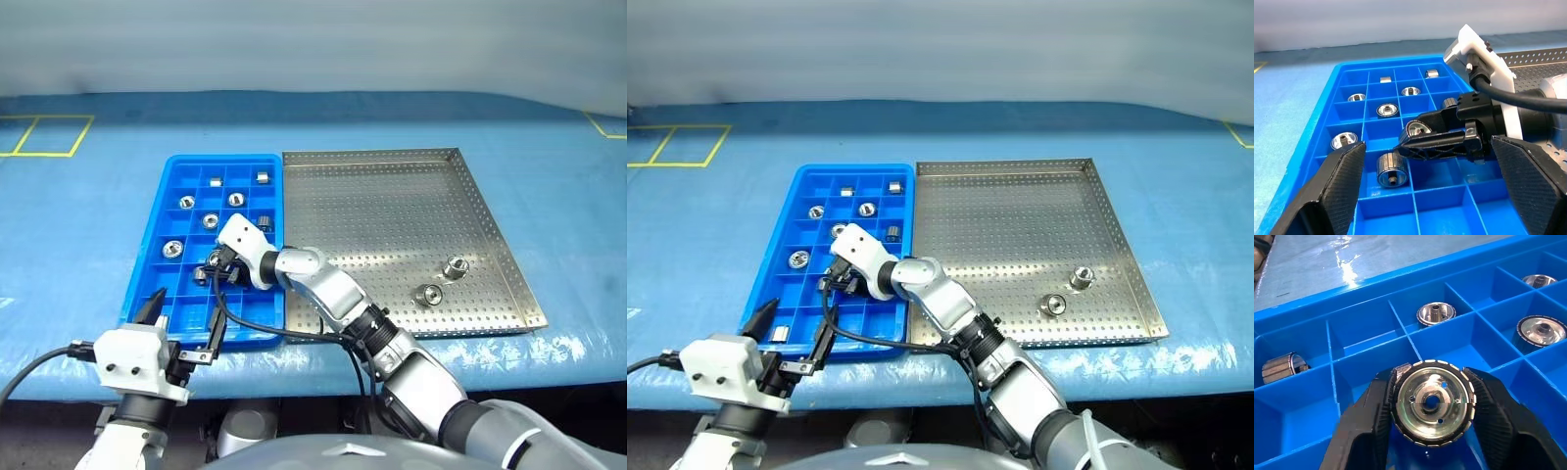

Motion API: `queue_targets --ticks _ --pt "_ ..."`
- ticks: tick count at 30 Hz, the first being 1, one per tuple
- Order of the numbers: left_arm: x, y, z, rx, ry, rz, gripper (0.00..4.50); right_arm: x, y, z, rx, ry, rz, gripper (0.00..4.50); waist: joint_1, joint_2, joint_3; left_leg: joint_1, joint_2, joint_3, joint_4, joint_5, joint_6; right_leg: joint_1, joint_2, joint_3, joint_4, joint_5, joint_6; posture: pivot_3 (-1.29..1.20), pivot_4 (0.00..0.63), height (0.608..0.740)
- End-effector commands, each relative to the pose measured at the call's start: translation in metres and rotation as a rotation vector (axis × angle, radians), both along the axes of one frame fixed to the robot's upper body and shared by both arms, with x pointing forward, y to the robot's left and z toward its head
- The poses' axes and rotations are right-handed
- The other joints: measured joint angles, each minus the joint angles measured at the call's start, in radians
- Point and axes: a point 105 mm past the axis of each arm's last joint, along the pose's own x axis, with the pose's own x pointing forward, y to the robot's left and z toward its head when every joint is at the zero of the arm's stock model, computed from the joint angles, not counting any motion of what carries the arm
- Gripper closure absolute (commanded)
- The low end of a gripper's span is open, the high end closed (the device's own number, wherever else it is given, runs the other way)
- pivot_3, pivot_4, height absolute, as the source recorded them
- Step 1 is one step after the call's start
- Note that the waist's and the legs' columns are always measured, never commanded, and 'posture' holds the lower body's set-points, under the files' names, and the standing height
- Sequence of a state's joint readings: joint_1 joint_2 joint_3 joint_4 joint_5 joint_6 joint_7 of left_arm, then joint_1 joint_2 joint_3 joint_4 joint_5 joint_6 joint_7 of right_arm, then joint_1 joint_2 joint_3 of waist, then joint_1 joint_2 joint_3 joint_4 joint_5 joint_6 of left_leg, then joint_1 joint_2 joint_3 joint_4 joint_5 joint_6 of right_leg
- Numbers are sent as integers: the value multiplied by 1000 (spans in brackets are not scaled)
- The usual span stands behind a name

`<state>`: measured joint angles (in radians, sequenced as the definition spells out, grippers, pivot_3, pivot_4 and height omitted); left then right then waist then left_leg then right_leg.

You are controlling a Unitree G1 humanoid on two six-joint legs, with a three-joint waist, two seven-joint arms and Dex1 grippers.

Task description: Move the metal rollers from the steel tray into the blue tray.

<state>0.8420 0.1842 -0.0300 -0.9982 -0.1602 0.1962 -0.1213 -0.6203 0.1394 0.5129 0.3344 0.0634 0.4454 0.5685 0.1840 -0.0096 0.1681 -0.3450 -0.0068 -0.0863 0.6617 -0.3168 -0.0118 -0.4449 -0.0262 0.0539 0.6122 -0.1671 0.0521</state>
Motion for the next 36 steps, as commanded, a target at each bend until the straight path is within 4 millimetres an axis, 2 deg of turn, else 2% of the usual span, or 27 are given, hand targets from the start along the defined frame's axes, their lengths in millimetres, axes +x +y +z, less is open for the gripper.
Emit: queue_targets --ticks 1,4,5,14,25,28,31,36 --pt "0 -4 12 1 -42 -31 0 0 7 16 74 -4 -14 1187 1 0 0 0 0 0 0 0 0 0 0 0 0 0 0 498 150 740" --pt "2 -5 11 1 -42 -44 0 5 3 19 85 -8 -39 188 0 0 0 0 0 0 0 0 -1 0 0 0 0 0 0 469 150 740" --pt "3 -6 11 -1 -45 -51 0 7 2 20 90 -9 -49 41 -1 0 0 0 0 -1 0 0 -1 0 0 0 0 0 0 462 150 740" --pt "10 -7 12 1 -56 -87 0 14 -5 28 116 -27 -84 41 -9 0 0 0 0 -1 0 2 -4 1 0 -1 0 0 0 428 150 740" --pt "9 -7 12 3 -56 -88 0 17 -5 34 126 -48 -95 41 -28 0 0 0 0 -1 0 2 -4 1 0 -1 0 0 0 440 150 740" --pt "8 -7 11 2 -52 -84 0 13 -4 44 143 -57 -64 41 -29 0 0 0 0 -1 0 2 -4 1 0 -1 0 0 0 441 150 740" --pt "7 -6 10 0 -49 -80 0 -1 -3 61 161 -86 25 41 -32 0 0 0 0 -1 0 2 -4 1 0 -1 0 0 0 437 150 740" --pt "8 -6 8 -2 -46 -80 0 -14 -7 76 150 -158 97 41 -33 0 0 0 0 -2 -1 2 -4 1 0 -1 0 0 -1 419 150 740"
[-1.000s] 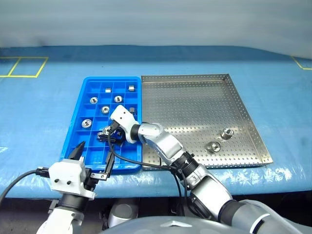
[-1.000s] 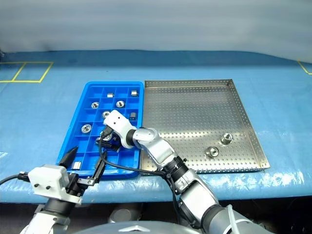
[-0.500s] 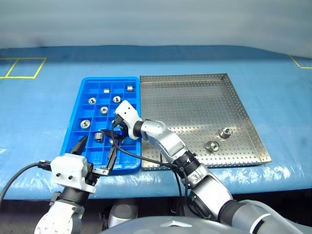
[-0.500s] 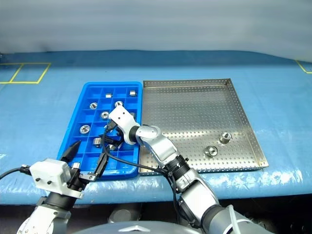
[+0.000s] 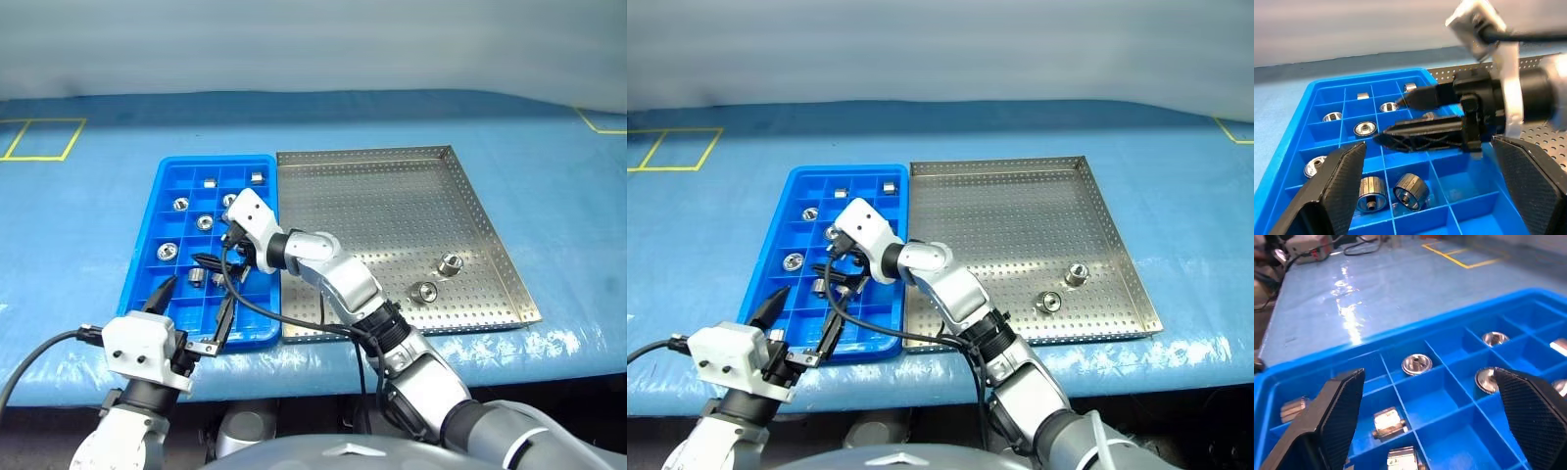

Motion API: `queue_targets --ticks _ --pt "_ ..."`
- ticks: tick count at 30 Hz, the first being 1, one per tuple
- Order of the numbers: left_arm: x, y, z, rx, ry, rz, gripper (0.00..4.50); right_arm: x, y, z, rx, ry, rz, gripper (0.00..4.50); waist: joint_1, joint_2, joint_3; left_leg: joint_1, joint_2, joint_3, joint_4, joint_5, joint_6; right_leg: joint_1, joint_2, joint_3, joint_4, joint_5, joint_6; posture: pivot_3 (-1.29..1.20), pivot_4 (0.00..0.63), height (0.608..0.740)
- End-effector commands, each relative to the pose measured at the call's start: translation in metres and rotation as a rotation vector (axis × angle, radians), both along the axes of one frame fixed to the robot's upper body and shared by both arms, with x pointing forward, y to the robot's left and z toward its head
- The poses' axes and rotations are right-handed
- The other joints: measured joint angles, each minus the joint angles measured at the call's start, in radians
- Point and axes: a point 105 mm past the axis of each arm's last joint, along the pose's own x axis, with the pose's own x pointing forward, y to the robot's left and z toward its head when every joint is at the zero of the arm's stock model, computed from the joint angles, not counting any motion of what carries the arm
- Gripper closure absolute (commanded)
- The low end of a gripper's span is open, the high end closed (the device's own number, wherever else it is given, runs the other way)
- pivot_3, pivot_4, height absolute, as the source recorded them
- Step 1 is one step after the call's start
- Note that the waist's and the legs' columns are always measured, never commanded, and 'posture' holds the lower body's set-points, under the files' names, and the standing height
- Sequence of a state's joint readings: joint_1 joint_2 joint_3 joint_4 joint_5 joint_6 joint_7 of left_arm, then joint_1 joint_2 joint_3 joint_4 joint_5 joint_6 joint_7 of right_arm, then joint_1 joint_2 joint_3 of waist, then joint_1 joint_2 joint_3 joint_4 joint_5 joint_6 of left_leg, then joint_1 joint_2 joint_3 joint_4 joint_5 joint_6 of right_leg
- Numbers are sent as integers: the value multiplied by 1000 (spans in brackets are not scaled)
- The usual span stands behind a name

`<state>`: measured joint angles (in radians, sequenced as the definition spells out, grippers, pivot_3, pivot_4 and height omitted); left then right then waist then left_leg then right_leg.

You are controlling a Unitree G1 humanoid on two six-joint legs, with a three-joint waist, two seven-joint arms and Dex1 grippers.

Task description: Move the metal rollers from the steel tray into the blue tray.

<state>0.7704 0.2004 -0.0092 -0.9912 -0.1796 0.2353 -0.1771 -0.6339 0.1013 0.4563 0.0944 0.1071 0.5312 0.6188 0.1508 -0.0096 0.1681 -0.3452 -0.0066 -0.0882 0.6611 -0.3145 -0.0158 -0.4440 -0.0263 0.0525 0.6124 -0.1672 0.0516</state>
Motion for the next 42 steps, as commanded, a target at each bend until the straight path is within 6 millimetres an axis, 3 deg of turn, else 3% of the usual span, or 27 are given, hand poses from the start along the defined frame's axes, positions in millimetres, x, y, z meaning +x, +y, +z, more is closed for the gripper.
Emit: queue_targets --ticks 1,5,13,19,26,32,42 --pt "-1 0 5 -5 -25 -11 0 -10 -1 23 27 -78 51 41 0 0 0 0 0 0 0 0 0 0 0 0 0 0 0 413 150 740" --pt "-2 4 6 5 -23 -19 0 -3 -19 29 20 -92 -4 41 -4 0 0 0 0 0 0 0 0 0 0 0 0 0 0 376 150 740" --pt "15 13 12 52 -44 -85 0 39 -108 26 -71 -83 -379 41 -39 0 0 -1 0 0 1 0 0 0 -1 -1 0 0 0 205 150 740" --pt "34 -8 13 29 -54 -257 0 62 -185 6 -116 -21 -767 41 -107 0 -1 -1 0 1 1 0 -1 1 -1 0 0 4 -4 76 150 740" --pt "48 -34 12 -19 -49 -426 0 64 -240 -22 -142 61 -1072 41 -180 0 -1 0 0 2 2 0 0 1 -1 1 0 6 -1 -12 150 740" --pt "52 -62 8 -64 -38 -560 0 59 -261 -49 -164 142 -1190 41 -213 1 -2 1 0 4 3 0 0 2 -1 4 0 9 2 -48 150 740" --pt "52 -68 6 -78 -40 -588 0 50 -269 -72 -181 245 -1230 41 -223 1 -2 2 0 9 4 0 2 2 1 10 0 9 2 -17 150 740"
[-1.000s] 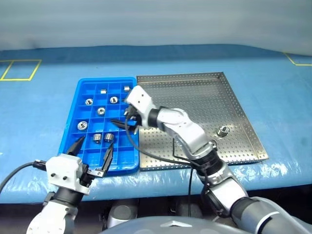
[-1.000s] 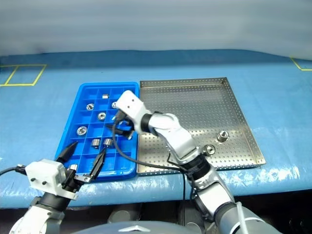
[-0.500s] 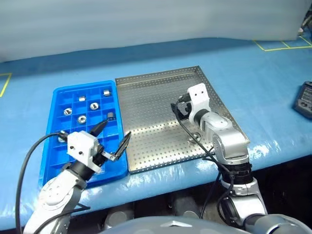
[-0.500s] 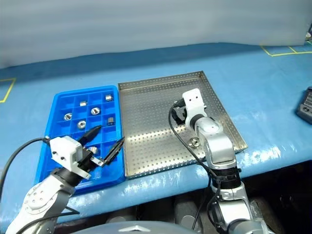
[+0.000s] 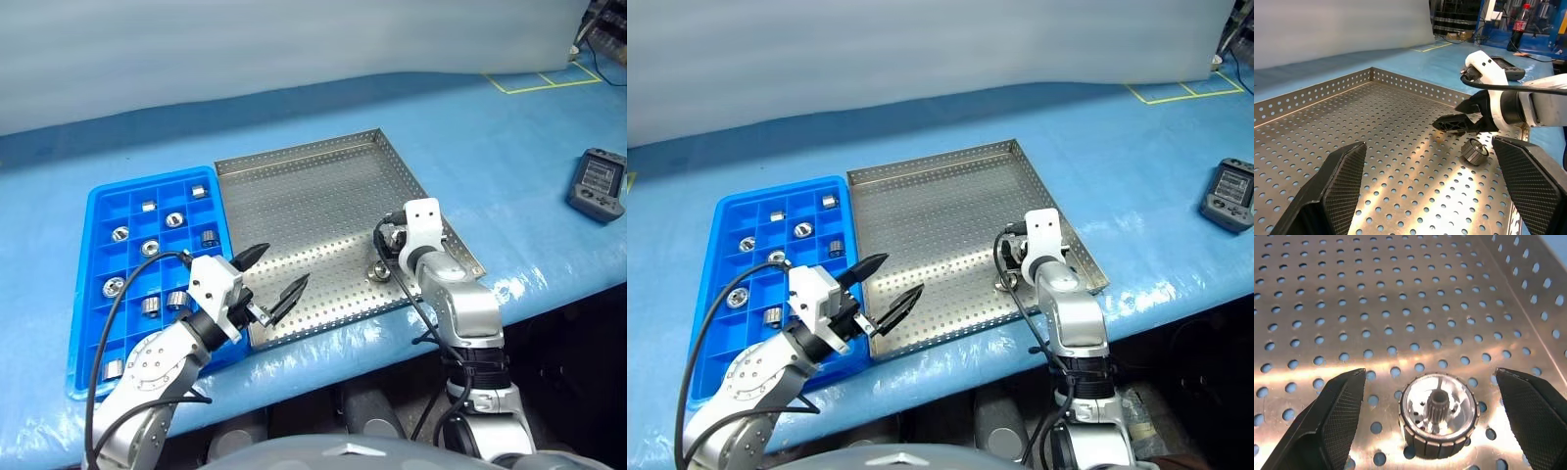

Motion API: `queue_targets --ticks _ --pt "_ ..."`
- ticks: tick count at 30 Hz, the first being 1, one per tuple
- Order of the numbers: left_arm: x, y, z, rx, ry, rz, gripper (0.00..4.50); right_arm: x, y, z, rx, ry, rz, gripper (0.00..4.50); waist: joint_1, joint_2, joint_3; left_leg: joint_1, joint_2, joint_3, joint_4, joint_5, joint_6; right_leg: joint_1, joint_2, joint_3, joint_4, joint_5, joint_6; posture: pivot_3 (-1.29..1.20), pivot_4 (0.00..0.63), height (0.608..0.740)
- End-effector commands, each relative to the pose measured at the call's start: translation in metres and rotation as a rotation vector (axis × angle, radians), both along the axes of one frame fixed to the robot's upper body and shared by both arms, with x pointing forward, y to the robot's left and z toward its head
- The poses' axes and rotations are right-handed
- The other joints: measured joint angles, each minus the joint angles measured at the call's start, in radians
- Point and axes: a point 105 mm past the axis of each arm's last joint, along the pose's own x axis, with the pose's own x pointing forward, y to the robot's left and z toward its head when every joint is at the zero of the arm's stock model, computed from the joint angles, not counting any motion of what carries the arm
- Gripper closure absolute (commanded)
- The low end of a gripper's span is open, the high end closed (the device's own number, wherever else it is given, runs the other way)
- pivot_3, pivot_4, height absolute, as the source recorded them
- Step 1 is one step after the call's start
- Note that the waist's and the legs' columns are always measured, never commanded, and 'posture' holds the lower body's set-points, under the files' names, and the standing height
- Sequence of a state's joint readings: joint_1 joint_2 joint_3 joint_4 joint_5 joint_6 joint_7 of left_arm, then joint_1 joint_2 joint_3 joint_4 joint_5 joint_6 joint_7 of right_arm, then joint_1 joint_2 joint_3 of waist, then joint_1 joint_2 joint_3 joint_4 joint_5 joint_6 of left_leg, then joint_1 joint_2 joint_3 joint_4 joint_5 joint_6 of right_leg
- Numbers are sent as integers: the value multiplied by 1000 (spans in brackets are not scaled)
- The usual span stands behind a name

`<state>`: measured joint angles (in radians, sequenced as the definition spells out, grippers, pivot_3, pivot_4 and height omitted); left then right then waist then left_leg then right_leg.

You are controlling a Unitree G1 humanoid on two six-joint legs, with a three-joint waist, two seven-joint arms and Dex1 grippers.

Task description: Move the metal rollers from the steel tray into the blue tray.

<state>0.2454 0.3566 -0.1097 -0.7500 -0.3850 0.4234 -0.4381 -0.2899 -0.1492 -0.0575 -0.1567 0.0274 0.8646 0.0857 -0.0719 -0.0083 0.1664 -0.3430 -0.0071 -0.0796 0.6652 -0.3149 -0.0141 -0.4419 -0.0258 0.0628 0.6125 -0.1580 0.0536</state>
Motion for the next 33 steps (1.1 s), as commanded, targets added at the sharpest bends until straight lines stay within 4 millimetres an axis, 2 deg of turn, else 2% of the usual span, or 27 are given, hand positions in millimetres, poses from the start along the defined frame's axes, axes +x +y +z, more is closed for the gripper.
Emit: queue_targets --ticks 1,33 --pt "-2 -3 6 -19 -28 -16 0 -1 -4 3 22 -4 -23 41 1 0 0 0 0 1 0 0 0 0 0 1 0 0 0 -16 150 740" --pt "-4 0 5 -16 -21 7 0 0 -5 3 16 2 -26 41 6 0 0 1 0 2 1 -1 1 0 0 2 0 -1 3 -2 150 740"
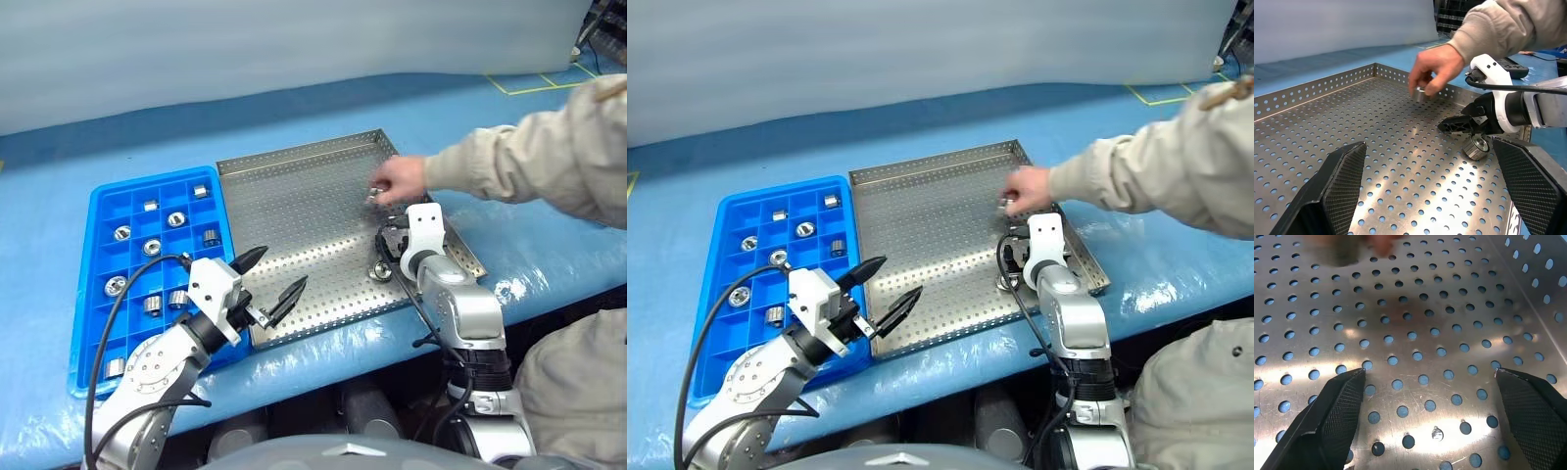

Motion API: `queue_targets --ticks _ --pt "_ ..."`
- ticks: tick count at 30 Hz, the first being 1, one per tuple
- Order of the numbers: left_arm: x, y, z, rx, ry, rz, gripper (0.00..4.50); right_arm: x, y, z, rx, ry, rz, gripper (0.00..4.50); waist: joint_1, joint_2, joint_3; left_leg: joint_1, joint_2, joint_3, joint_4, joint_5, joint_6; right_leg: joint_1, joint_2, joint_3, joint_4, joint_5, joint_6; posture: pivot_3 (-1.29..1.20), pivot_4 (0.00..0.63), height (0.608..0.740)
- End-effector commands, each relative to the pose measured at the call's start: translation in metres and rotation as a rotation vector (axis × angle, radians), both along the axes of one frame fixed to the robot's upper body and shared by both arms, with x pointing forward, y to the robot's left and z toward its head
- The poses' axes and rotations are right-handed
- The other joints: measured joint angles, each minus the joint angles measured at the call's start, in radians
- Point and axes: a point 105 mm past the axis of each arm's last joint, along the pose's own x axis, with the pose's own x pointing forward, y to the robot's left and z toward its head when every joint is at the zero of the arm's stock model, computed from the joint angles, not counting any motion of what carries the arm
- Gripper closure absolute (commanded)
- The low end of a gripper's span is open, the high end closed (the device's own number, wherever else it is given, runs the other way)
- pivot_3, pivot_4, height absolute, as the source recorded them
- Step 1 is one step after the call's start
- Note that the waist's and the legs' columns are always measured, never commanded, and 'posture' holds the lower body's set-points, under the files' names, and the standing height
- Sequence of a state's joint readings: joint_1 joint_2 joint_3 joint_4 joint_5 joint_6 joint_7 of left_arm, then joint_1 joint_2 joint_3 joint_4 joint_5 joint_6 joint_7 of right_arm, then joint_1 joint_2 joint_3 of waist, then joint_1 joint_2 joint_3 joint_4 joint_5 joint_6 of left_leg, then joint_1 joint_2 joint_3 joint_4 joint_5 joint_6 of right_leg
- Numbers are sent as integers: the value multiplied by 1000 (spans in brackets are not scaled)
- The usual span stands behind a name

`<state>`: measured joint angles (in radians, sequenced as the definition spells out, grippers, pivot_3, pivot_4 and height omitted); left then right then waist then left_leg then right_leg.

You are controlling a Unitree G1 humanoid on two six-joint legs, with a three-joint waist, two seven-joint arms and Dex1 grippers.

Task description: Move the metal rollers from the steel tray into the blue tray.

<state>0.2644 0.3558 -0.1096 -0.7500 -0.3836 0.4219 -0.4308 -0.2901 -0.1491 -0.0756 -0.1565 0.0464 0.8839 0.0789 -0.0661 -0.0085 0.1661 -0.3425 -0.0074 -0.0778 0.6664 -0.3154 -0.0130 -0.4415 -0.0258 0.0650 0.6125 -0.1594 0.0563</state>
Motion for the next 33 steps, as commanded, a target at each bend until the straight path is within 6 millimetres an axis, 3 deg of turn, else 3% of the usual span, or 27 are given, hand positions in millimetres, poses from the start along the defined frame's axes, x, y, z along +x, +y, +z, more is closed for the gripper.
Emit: queue_targets --ticks 1,11,16,21,24,29,33 --pt "-2 -2 9 -16 -38 -7 0 1 -1 5 -3 -16 -8 41 0 0 0 0 0 0 0 0 0 0 0 0 0 0 0 -1 150 740" --pt "-3 -2 9 -14 -39 -4 0 3 1 9 -2 -33 -3 41 0 0 0 0 0 0 0 0 0 0 0 0 0 0 0 7 150 740" --pt "-3 -1 10 -12 -41 3 0 11 13 29 20 -119 40 41 0 0 0 0 0 0 0 0 0 0 0 0 0 1 1 20 150 740" --pt "-3 1 10 -8 -43 22 0 25 48 72 69 -305 155 41 0 0 0 0 0 0 0 0 0 -1 0 0 0 2 3 50 150 740" --pt "-4 2 10 -5 -44 36 0 30 67 88 106 -367 207 41 5 0 0 0 0 0 0 0 0 -1 0 0 0 3 2 70 150 740" --pt "-6 5 11 -3 -47 70 0 33 106 86 145 -339 338 41 21 0 0 -1 0 0 -1 0 0 -1 0 0 0 4 0 122 150 740" --pt "-8 7 10 -3 -46 91 0 34 122 76 151 -298 387 41 43 0 0 0 0 -1 -2 0 0 -2 0 0 0 4 0 150 150 740"
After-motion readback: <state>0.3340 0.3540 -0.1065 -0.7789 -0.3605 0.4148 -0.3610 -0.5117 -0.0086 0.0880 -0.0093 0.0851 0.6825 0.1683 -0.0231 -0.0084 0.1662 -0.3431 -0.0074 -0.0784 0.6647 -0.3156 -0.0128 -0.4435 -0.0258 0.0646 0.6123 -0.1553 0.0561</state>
